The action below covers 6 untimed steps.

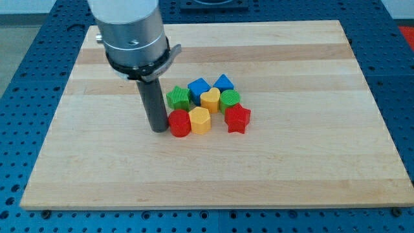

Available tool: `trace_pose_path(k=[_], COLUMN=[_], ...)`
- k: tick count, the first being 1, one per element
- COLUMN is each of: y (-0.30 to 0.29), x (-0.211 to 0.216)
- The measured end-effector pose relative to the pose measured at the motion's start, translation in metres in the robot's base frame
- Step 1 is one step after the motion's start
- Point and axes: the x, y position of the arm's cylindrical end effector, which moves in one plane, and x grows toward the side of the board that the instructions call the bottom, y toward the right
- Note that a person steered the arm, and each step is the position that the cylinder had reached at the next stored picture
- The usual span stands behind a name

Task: Move the red circle along with the yellow hexagon slightly right

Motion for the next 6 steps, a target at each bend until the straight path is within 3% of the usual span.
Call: trace_pose_path(k=[2,3,6], y=[-0.046,-0.024,0.005], x=[0.038,0.039,0.000])
